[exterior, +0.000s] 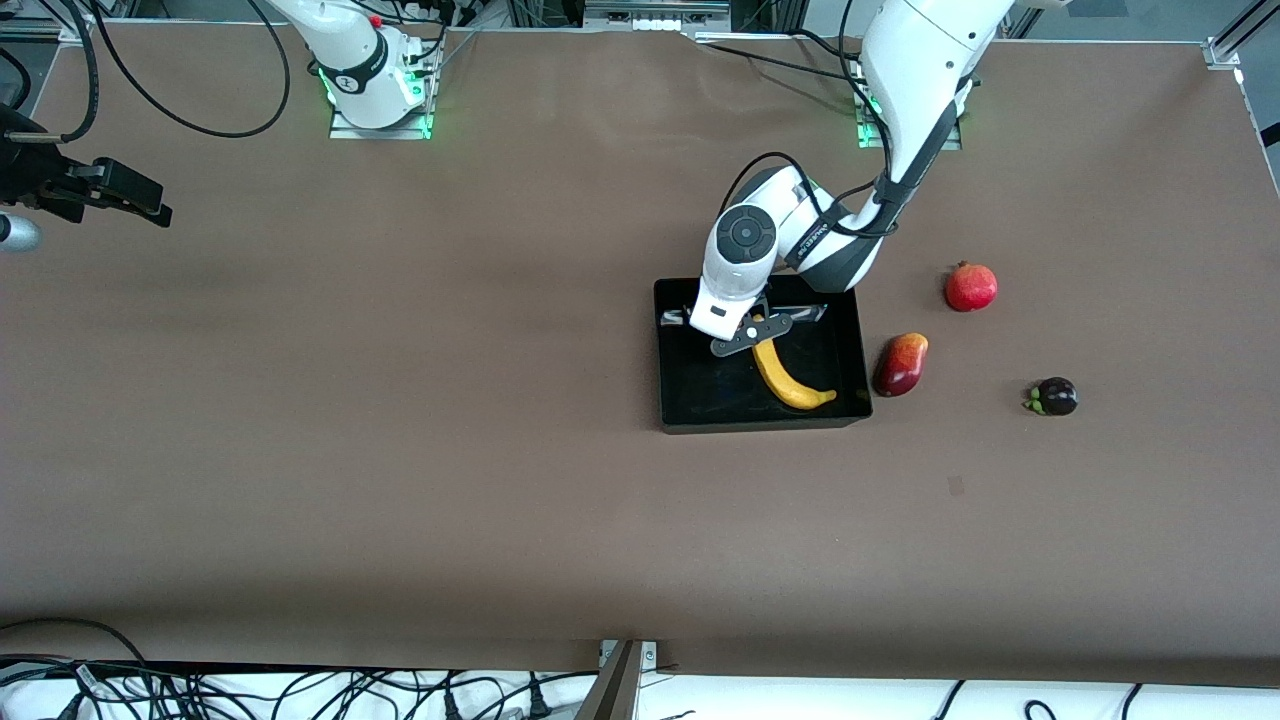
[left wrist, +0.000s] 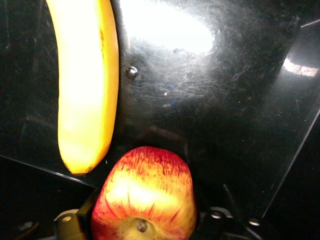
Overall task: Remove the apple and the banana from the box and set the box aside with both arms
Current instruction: 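Close the left gripper on the apple and lift it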
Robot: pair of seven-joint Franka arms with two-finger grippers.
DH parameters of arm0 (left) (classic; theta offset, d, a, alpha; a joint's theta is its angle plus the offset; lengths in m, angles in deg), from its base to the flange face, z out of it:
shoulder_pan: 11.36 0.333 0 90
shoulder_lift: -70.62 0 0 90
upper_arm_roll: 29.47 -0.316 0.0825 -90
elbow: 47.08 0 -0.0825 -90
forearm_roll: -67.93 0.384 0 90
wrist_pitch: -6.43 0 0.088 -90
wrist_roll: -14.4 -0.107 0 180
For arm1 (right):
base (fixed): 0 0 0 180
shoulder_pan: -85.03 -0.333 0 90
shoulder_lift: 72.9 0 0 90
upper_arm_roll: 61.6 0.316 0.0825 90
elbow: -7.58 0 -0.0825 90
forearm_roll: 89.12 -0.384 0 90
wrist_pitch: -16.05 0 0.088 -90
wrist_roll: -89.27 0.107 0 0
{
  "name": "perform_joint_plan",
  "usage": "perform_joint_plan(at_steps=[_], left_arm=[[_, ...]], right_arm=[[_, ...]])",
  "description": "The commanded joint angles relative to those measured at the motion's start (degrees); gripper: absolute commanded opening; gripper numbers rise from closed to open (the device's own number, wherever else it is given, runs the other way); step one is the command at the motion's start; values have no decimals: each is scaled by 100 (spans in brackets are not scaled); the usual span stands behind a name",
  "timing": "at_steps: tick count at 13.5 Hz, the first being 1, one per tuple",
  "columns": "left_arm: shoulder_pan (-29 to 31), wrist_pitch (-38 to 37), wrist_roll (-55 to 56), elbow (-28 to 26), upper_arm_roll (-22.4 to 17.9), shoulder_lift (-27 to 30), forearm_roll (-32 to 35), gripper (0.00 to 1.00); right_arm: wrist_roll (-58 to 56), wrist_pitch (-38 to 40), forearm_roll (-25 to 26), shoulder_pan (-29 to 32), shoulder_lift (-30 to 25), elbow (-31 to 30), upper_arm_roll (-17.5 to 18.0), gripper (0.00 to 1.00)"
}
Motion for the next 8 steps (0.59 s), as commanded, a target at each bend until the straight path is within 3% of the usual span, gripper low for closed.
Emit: perform_joint_plan(at_steps=[1,4,8], left_arm=[[10,95,177,-59,29,-29,157,10],[19,95,168,-59,29,-29,166,0],[71,16,107,20,29,50,157,0]], right_arm=[[-4,97,-83,-4,-19,62,-37,100],[-4,97,-74,-4,-28,62,-37,100],[-48,97,-74,-4,-19,62,-54,100]])
